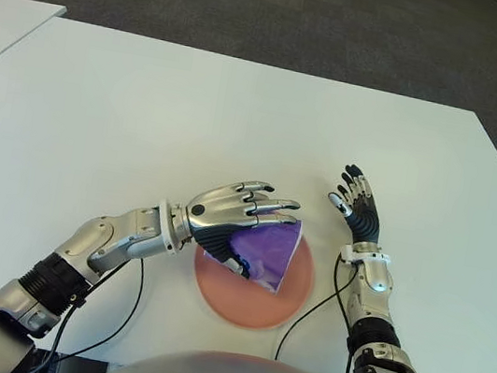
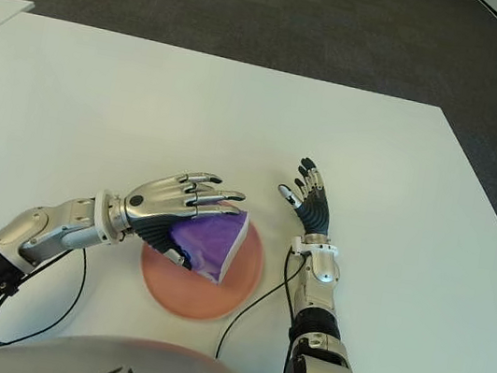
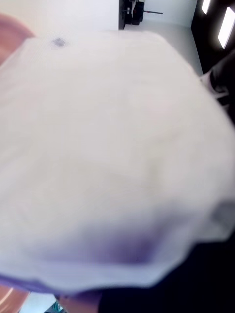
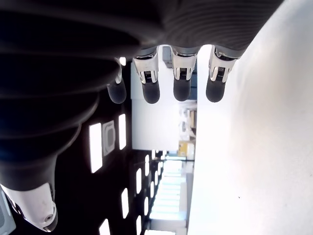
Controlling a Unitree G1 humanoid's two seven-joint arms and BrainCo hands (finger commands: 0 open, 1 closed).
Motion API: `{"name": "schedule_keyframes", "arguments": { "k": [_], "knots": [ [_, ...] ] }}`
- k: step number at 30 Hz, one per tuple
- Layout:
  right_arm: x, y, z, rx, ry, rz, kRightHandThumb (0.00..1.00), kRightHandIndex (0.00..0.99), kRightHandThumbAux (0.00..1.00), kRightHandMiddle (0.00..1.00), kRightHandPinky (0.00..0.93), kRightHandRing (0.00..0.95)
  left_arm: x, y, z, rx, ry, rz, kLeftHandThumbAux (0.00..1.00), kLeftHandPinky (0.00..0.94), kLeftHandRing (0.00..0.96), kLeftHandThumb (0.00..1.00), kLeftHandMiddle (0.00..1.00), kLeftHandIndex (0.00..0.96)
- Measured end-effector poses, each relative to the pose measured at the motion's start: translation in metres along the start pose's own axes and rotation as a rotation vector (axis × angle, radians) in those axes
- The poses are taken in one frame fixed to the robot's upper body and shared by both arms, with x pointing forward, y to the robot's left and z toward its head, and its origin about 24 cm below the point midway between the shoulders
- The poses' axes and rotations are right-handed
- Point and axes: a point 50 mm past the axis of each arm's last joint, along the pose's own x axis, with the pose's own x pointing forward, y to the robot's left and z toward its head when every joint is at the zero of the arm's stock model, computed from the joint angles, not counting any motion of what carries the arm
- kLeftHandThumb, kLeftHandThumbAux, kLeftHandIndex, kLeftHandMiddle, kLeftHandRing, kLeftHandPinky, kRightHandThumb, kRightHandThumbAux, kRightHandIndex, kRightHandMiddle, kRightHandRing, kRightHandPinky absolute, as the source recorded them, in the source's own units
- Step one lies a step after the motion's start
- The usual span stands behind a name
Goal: Put the tissue paper into the plate.
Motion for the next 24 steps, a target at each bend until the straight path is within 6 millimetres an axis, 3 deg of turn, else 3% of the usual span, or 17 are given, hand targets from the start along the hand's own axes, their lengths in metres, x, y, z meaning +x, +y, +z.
{"name": "schedule_keyframes", "arguments": {
  "k": [24],
  "knots": [
    [-0.0001,-0.0001,-0.0002,0.0,0.001,0.0,0.151,0.0,0.644,0.008,0.018,0.0,0.0013,0.0098,-0.005,-0.15,0.053,0.044,0.439,0.0,0.0,0.0,0.0,0.0]
  ]
}}
